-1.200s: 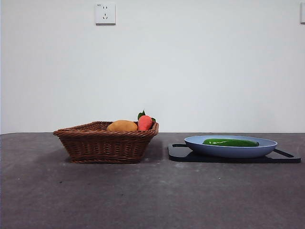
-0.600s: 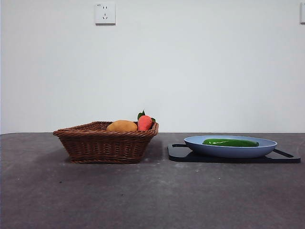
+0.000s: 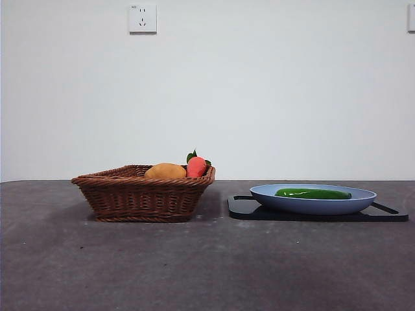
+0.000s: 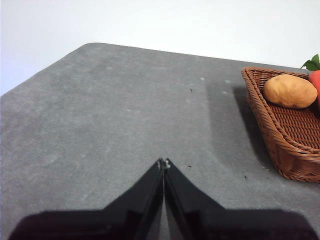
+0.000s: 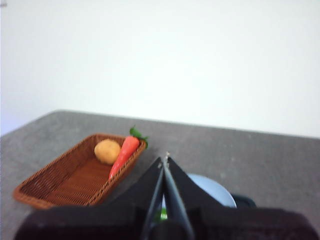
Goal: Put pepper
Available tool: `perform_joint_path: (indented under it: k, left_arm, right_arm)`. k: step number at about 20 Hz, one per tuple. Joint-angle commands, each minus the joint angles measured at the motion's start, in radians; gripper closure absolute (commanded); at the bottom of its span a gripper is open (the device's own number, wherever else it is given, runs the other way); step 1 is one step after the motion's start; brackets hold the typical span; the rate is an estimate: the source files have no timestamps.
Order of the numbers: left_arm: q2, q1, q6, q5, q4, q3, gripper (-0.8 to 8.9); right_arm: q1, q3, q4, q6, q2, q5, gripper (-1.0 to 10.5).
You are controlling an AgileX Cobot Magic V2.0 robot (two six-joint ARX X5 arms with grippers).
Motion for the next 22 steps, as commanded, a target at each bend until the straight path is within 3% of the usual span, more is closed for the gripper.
perform_joint_path:
  k: [1, 10, 22]
  left_arm:
    - [-0.004, 0.003, -0.005, -0.002, 0.013, -0.011, 8.05]
    - [-0.004, 0.003, -0.005, -0.002, 0.013, -0.011, 8.05]
    - [-0.004, 0.003, -0.005, -0.002, 0.014, -0.011, 8.05]
  right_arm:
    - [-0.006, -0.163, 0.145, 0.025, -0.068, 0.008, 9.4]
    - [-0.009, -0.451, 0.223, 0.051, -0.226, 0.084, 9.4]
    - [-0.010, -0.541, 0.189, 0.049, -0.272, 0.084, 9.4]
